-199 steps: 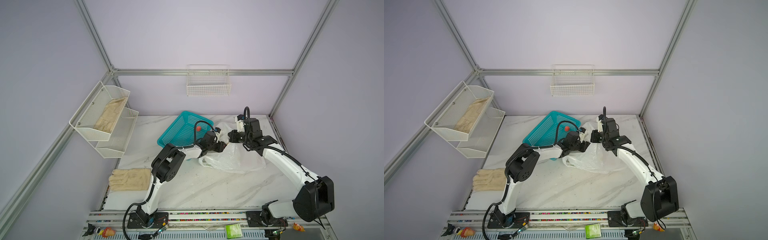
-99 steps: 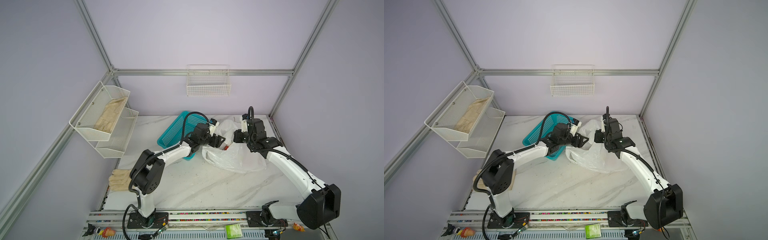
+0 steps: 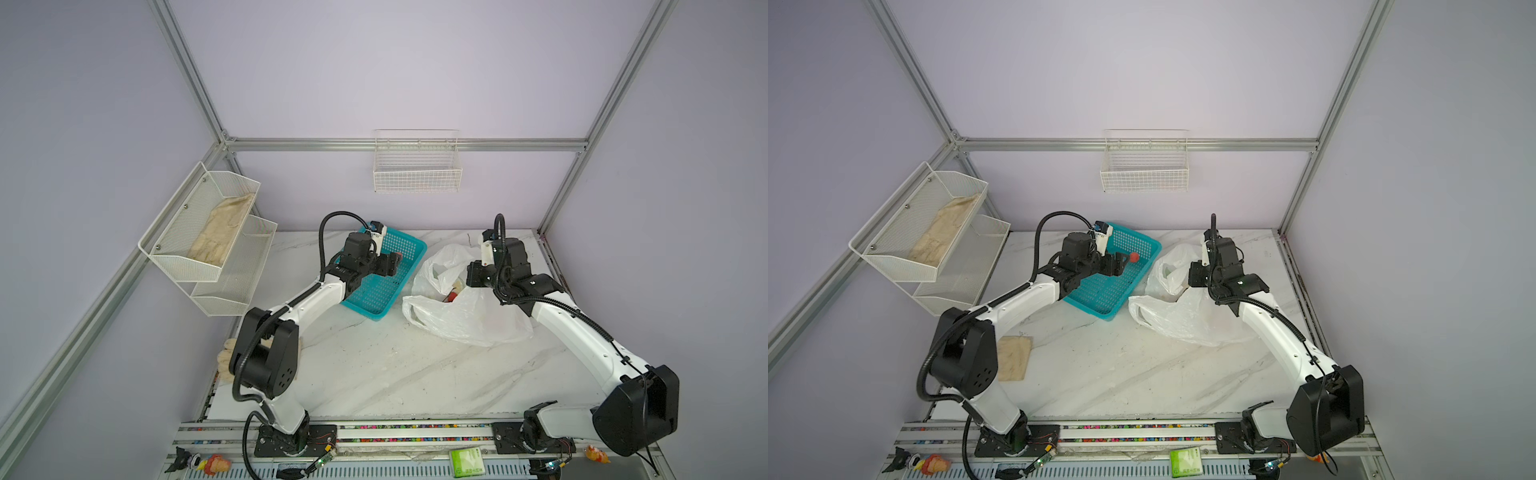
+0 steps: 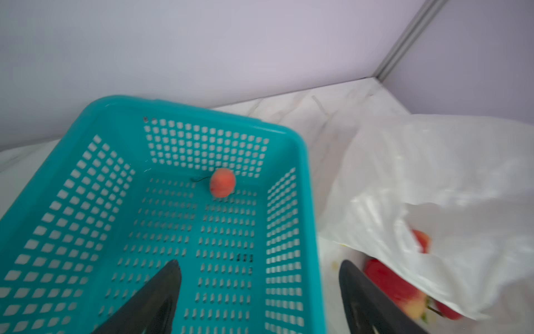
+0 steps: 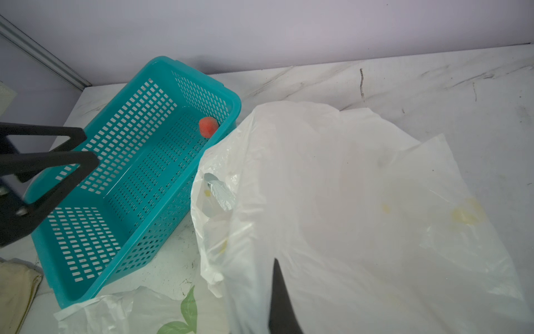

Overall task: Place the fake fruits into the plastic bag and tie a complex knot
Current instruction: 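Withdraw the left gripper from the bag and move it over the basket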

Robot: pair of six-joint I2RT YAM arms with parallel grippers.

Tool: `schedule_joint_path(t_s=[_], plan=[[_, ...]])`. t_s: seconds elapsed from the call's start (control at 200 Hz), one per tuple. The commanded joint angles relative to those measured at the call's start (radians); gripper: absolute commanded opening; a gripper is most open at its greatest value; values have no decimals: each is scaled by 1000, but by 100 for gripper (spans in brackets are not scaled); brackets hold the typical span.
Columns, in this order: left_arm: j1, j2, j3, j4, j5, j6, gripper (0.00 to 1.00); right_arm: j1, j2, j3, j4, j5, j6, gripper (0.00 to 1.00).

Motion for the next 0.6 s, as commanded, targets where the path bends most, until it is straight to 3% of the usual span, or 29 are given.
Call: schedule_joint_path(t_s=[0.0,0.305,0.595], plan=[[14,146,209,-97,-95,4,86,-3,1,-6,-6,-8,-9,0],[20,492,588,-215,10,31,89,-3,14,4,-12,-3,-10,0],[20,705,885,-351,36,36,78,-4,7,7,-8,-4,-9,0]])
